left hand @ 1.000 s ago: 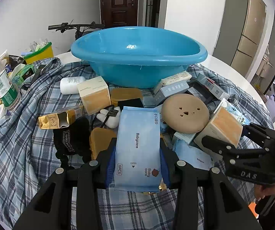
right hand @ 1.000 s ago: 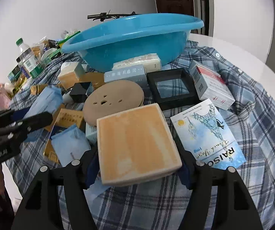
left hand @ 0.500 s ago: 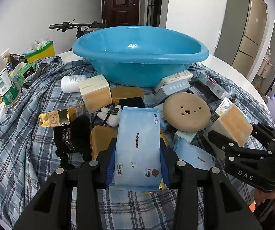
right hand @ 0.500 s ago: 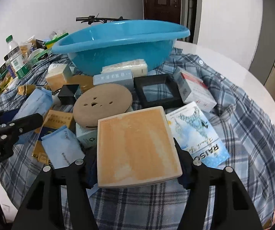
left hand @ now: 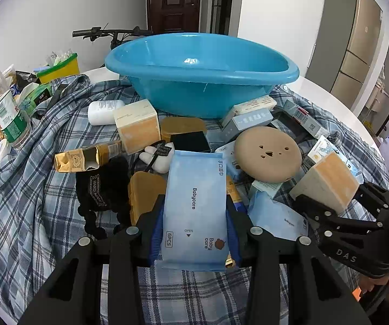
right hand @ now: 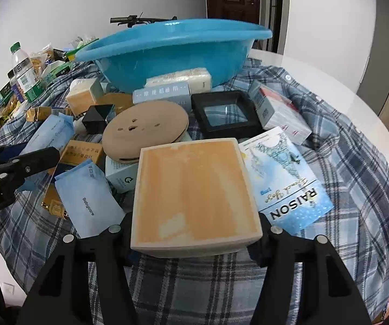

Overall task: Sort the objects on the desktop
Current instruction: 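Grasp the tan soap box with the right tool and lift it, then carry the wipes pack in the left tool while the right tool carries the soap box over the basin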

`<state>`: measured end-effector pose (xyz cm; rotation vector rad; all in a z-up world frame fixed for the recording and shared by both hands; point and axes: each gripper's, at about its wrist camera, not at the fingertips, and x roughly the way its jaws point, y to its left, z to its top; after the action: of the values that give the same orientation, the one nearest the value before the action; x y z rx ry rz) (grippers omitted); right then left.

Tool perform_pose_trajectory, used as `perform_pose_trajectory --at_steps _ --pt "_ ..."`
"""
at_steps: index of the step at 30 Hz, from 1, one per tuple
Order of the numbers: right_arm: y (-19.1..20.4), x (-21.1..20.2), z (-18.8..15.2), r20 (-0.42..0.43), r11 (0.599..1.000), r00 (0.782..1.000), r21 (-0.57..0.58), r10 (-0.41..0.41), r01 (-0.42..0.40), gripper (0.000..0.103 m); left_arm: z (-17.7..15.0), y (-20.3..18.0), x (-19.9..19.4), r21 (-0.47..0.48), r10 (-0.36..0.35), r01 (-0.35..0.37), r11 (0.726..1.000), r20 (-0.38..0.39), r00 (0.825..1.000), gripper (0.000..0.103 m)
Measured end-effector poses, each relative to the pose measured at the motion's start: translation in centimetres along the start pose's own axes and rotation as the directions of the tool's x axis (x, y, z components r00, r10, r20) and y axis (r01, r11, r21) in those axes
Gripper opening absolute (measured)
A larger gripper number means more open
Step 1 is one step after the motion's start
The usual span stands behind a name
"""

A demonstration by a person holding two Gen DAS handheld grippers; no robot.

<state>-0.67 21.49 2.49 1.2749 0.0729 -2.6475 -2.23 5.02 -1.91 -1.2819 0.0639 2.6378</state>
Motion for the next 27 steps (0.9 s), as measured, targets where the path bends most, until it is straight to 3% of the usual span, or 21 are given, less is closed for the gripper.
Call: perform_pose_trajectory --at_steps 7,15,21,27 --pt "0.0 -2.1 0.9 0.075 1.000 0.997 0.021 -0.002 0.000 0.059 0.0 -0.2 -0.7 0.005 0.011 -0.011 1.000 0.035 0.999 0.042" --pt "0.3 -5.9 2.1 0.235 0.999 0.972 0.032 -0.024 0.017 0.059 0.2 0.0 -3.9 -0.023 -0.003 0.008 1.000 0.199 0.980 0.042" --pt "1.0 -9.5 2.9 0.399 0.999 0.916 0.023 -0.050 0.044 0.059 0.6 -0.3 -7.5 -0.016 0.018 -0.013 1.000 0.359 0.933 0.042" --pt "1.7 -13.5 3.5 0.554 0.998 0.830 0.022 -0.063 0.061 0.059 0.9 -1.1 -11.5 0.018 0.007 -0.019 1.000 0.510 0.860 0.042"
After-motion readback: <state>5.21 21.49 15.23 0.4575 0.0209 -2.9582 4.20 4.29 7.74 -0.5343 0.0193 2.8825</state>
